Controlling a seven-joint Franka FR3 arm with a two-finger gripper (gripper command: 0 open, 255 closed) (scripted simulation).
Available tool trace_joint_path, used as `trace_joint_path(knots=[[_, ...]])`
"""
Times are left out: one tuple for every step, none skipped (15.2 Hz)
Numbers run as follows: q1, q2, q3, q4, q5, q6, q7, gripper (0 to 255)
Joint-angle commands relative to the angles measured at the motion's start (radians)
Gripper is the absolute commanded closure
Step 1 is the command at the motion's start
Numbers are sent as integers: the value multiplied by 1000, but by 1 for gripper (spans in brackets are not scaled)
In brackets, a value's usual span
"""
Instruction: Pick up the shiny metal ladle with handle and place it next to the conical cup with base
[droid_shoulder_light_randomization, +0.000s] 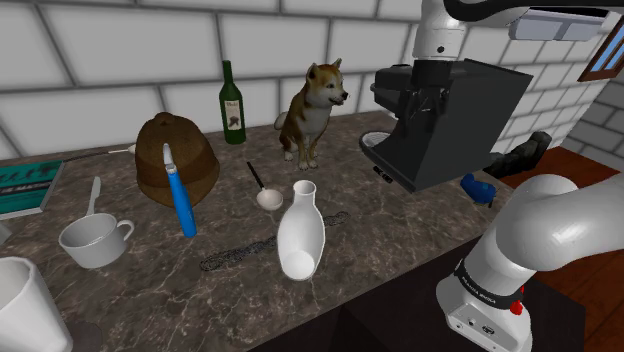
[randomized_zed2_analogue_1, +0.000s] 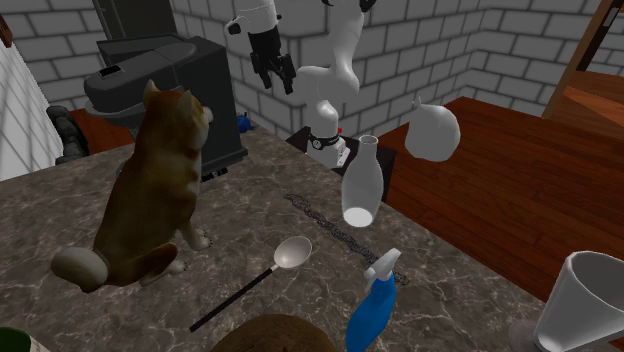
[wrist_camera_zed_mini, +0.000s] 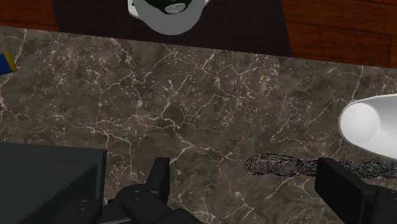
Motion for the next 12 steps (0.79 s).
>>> trace_joint_path(knots=[[0,0,0,0,0,0,0,0],[5,25,12,-3,9,31,13,0],[10,51,24,-4,18,62,25,0],[15,78,35,-4,27,92,38,0],[20,107,47,-2,34,122,50,0],[25,136,58,1,42,152,62,0],[29,167,69,5,48,181,74,0],[33,198,80,11,54,210,86,0],[38,230,91,18,59,237,97,0],[41,263,101,27,64,265,109,0],[45,296,111,37,68,291,121,0],[49,330,121,49,71,317,133,0]])
